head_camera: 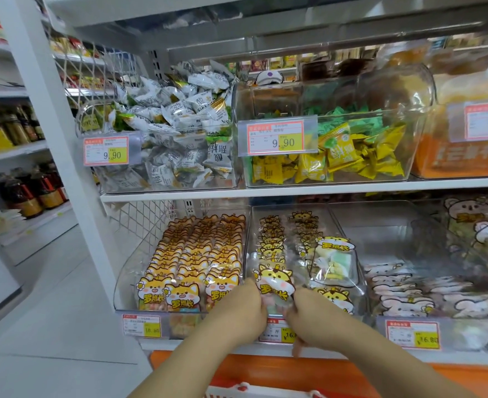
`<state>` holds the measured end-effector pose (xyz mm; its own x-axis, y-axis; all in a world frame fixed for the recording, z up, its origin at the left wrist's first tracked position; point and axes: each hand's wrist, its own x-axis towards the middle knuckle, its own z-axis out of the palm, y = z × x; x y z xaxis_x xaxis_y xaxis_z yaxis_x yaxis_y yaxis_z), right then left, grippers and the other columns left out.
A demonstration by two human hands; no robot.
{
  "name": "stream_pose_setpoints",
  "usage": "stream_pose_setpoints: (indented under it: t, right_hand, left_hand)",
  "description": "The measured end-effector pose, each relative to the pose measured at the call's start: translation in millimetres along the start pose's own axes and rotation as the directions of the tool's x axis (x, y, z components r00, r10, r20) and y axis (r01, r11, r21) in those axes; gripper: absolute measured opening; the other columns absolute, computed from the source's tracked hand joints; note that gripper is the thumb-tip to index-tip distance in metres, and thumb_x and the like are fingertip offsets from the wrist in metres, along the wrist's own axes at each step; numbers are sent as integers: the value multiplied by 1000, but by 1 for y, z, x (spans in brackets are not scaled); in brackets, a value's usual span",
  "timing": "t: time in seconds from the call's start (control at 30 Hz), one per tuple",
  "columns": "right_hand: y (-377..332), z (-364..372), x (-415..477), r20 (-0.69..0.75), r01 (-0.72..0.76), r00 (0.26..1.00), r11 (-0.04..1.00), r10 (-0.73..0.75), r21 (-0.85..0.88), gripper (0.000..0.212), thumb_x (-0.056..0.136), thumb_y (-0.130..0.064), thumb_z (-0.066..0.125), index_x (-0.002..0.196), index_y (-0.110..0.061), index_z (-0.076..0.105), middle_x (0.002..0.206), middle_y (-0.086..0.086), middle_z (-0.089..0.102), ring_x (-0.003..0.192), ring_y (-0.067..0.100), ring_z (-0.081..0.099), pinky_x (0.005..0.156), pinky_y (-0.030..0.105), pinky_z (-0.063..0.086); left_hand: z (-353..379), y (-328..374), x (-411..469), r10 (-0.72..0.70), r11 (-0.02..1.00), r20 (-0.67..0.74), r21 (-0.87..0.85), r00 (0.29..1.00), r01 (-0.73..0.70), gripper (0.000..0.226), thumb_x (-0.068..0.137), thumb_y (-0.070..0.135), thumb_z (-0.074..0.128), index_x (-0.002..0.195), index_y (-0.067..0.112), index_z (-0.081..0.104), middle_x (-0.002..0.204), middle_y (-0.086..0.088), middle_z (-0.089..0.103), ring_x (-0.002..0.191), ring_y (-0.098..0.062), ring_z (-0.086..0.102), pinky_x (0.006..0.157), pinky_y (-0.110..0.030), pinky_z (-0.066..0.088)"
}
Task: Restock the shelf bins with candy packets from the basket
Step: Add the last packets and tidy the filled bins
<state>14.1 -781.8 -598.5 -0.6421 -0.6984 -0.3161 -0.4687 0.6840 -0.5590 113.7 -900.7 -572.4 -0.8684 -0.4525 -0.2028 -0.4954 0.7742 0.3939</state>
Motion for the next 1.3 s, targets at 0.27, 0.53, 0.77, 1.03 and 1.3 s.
stream_pose_setpoints:
  t: [0.27, 0.53, 0.77, 1.03, 1.3]
  right_hand:
    - [5, 7, -7, 11, 78, 997, 979, -82, 189, 51, 101, -12, 41, 148, -14, 23, 114, 15, 66, 69, 11, 73, 74, 38, 61]
    - [2, 9, -13, -8, 109, 994, 933, -113, 342, 46, 105, -30, 40, 143, -10, 23, 101, 4, 66, 78, 17, 75, 70, 37, 60]
    - [-1, 8, -17, -26, 104, 995, 955, -101, 278, 30, 106, -32, 37, 129, -14, 32, 99, 7, 68, 74, 15, 74, 71, 36, 61]
    - [8, 16, -16, -60, 98, 995, 954, -84, 283, 38, 98, -17, 44, 133, -19, 29, 99, 10, 68, 68, 17, 74, 76, 49, 59]
    - [7, 24, -17, -192, 77, 981, 978, -39, 195, 34, 96, -13, 45, 127, -21, 34, 101, 4, 62, 63, 18, 70, 62, 36, 59]
  left_hand:
    - [-1, 5, -5, -94, 979, 220, -154, 971, 130, 71, 99, 27, 41, 153, 6, 1, 99, -8, 58, 86, -21, 57, 72, -29, 40]
    - [17, 0, -10, -36, 965, 111, -256, 993, 64, 76, 100, 22, 43, 154, 15, -10, 79, 4, 53, 61, -12, 51, 51, -26, 37]
    - [-43, -14, -23, 121, 992, -251, 2, 960, -125, 60, 98, 34, 55, 151, 34, 27, 134, 9, 58, 110, -13, 61, 92, -35, 50]
    - [-23, -2, 18, 399, 833, -127, 464, 908, -301, 38, 97, 44, 55, 133, 33, 54, 131, 7, 60, 124, -19, 53, 108, -39, 29]
    - [-26, 7, 25, 443, 705, -66, 641, 894, -302, 15, 96, 28, 61, 110, 22, 59, 113, 0, 67, 108, -25, 61, 97, -39, 35]
